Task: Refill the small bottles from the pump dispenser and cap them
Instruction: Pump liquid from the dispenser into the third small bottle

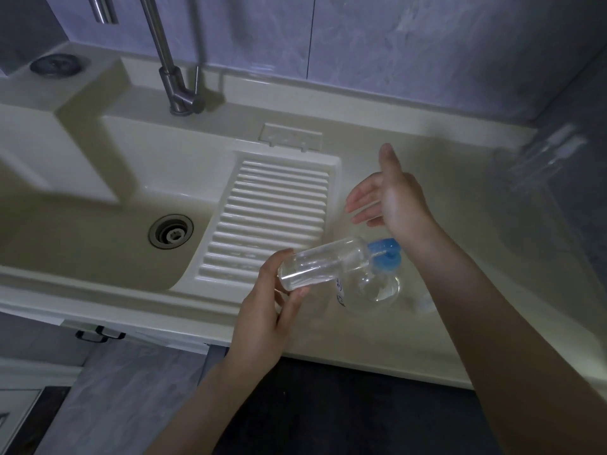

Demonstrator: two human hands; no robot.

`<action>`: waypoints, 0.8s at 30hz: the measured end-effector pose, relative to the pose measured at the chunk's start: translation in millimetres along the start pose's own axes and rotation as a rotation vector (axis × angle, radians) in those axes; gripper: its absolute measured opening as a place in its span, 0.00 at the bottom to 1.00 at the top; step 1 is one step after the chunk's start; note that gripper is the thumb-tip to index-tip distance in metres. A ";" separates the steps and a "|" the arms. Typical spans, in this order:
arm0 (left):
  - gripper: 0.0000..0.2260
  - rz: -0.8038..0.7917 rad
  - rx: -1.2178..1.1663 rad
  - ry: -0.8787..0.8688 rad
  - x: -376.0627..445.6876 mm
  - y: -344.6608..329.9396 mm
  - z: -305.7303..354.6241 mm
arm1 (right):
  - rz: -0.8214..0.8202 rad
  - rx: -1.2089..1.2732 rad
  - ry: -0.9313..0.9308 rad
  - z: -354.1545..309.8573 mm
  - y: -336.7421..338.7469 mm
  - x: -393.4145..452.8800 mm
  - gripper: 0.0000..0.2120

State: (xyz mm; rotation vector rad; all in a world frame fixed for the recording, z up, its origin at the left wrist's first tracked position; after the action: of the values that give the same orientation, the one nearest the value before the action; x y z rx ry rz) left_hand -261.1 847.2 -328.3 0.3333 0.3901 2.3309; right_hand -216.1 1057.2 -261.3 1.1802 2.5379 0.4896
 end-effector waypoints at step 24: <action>0.17 -0.003 0.022 0.054 -2.0 -3.8 -9.1 | 0.010 0.065 -0.040 6.6 -2.4 -0.4 0.39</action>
State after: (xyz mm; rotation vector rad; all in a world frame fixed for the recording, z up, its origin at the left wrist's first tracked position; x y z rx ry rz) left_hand -260.4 846.7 -338.3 0.2812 0.4425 2.3376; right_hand -214.8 1056.6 -268.2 1.2136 2.5323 0.3849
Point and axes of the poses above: each hand's wrist, its own x-axis towards the middle knuckle, its own y-axis out of the back of the hand, z = x × y, the point moved 7 cm from there along x, towards the middle knuckle, and after that the axes turned 5 degrees about y, right-handed, at the moved point
